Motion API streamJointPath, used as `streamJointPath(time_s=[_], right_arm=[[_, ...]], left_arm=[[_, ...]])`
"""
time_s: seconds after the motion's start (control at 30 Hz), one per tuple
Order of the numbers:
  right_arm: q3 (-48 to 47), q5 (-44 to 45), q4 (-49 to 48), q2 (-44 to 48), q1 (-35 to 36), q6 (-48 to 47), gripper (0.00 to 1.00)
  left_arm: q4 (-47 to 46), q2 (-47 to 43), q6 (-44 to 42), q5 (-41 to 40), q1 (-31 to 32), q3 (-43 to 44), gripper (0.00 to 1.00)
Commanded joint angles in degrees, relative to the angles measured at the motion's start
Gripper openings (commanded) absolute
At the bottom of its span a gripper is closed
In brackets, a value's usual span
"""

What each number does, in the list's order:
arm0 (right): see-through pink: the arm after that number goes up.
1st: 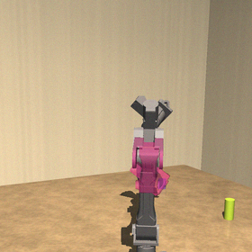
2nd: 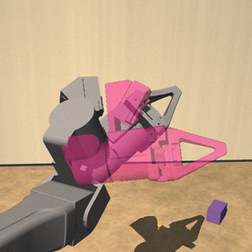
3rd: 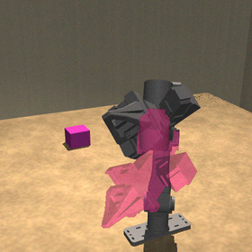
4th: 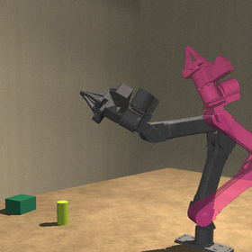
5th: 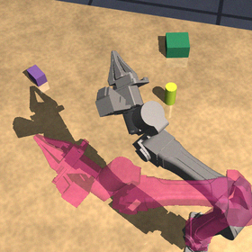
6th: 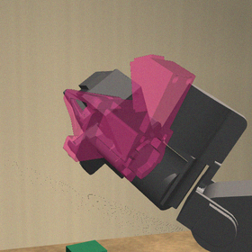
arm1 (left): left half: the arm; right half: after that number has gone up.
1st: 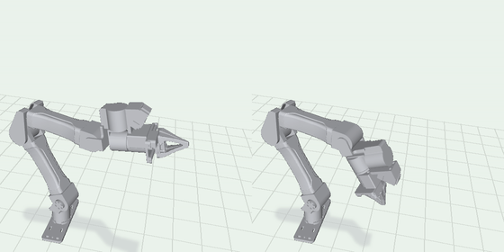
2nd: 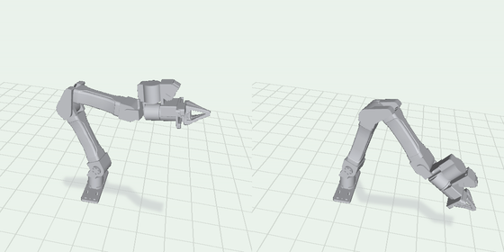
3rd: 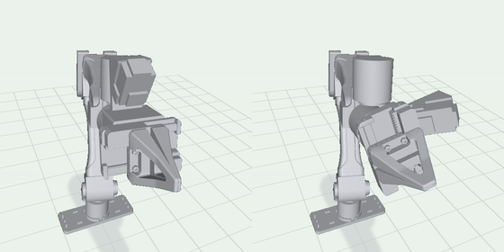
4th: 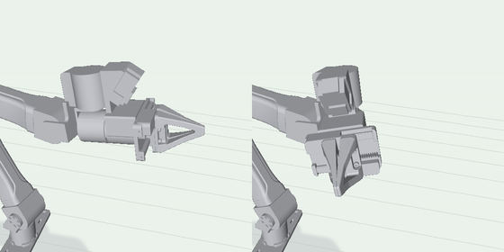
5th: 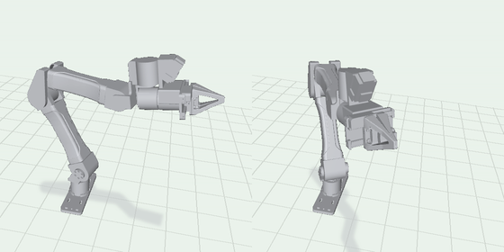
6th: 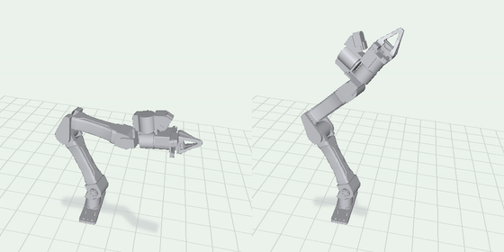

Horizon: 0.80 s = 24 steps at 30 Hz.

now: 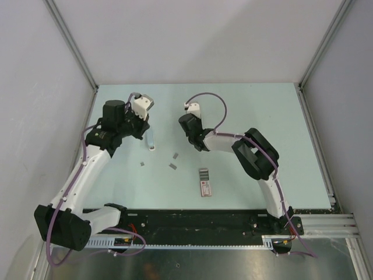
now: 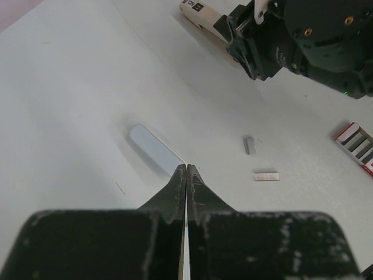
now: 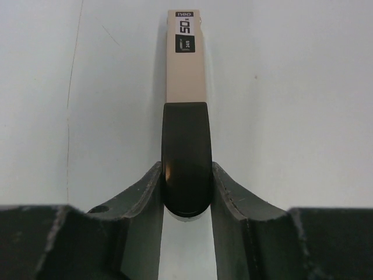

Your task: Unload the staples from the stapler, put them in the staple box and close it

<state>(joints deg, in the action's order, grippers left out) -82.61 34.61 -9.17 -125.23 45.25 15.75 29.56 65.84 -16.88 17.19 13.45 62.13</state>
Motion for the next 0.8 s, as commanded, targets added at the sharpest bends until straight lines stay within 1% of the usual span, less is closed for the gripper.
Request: streamJointPath(time_s=[0.0,0.03,0.13,0.17,0.2,0.27,0.4,0.57,0.77], right_arm=[[0.0,-2.8,9.6,6.1,-1.2,3.3,0.11],[-0.1,-4.5,10.5,6.7,-1.7,3.5,0.16],[-0.7,-8.8,14.6,8.9,-3.2,4.5,0.5],[-0.9,-9.4,16.7,9.7,-3.5,5.3,0.59],[-0.8,-9.8,18.6,10.6,-3.6,5.9,0.64],[0.0,-10.4,22.2,12.7,-3.6,7.2,0.7],[4.9,-12.0,26.7,18.5,-3.3,8.7,0.78],[12.4,-14.3,31.8,26.8,-2.3,10.3,0.79],[23.8,-18.5,35.5,37.1,1.0,13.3,0.66]], left_arm=[[1.7,-3.0,1.4,1.0,-0.4,0.8,0.01],[2.0,-3.4,1.3,0.8,-0.4,0.9,0.01],[3.0,-4.9,1.0,0.0,-0.3,0.9,0.01],[3.4,-5.4,0.8,-0.3,-0.3,1.0,0.01],[3.7,-5.8,0.6,-0.6,-0.3,1.0,0.01],[4.4,-6.7,0.2,-1.2,-0.4,1.1,0.02],[5.7,-7.8,-0.1,-1.5,-0.5,1.4,0.03],[6.5,-8.1,-0.5,-1.9,-0.5,1.6,0.03],[6.8,-8.7,-1.0,-1.7,-0.6,1.0,0.03]])
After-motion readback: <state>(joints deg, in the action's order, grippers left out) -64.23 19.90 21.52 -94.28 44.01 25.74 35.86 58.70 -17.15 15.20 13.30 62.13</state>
